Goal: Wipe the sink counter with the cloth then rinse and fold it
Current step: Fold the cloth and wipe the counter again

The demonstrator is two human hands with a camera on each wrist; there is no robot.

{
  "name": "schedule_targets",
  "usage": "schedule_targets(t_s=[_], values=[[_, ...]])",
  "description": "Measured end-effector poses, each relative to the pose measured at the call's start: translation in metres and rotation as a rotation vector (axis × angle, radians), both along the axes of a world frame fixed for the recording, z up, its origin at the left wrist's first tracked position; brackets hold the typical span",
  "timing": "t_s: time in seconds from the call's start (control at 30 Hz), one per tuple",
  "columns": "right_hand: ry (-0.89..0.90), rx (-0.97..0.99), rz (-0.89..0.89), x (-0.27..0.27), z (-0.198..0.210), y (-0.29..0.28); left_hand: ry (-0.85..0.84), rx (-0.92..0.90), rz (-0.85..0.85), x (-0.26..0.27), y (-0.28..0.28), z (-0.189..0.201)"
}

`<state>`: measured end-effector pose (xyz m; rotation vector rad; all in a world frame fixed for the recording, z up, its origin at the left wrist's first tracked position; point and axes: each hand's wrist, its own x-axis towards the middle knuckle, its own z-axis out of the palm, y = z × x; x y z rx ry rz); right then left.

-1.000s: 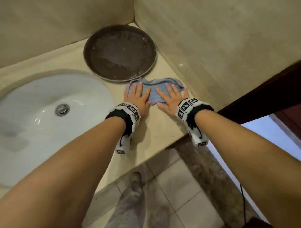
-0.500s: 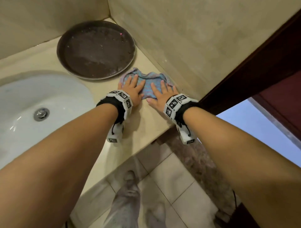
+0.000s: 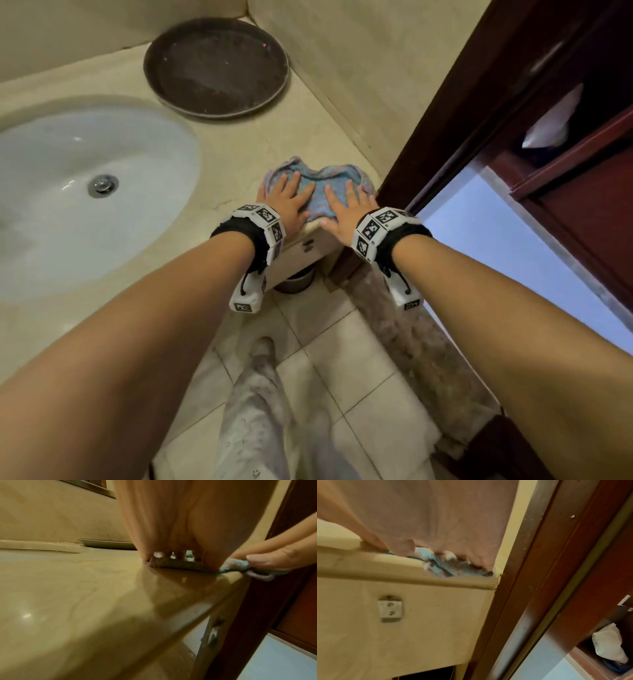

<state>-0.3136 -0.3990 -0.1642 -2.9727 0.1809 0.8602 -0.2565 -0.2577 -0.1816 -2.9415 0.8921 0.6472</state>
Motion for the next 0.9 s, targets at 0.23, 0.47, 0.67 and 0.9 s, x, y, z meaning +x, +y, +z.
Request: schedule_targets(t_s=[0.23, 0.47, 0.67, 0.9], values=[[0.003, 0.005, 0.057, -0.029, -0.001, 0.01, -0.043, 0.001, -0.009, -0.038, 0.017, -0.006], [0.053, 0.003, 0.032, -0.013, 0.004, 0.009, 0.024, -0.052, 0.003, -0.022, 0.018, -0.003], [0.043, 0.011, 0.003, 0.025, 0.004, 0.011, 0.011, -0.074, 0.016, 0.02, 0.021, -0.002], [0.029, 0.021, -0.023, 0.106, 0.002, 0.016, -0.062, -0.065, 0.042, 0.083, 0.022, -0.006]])
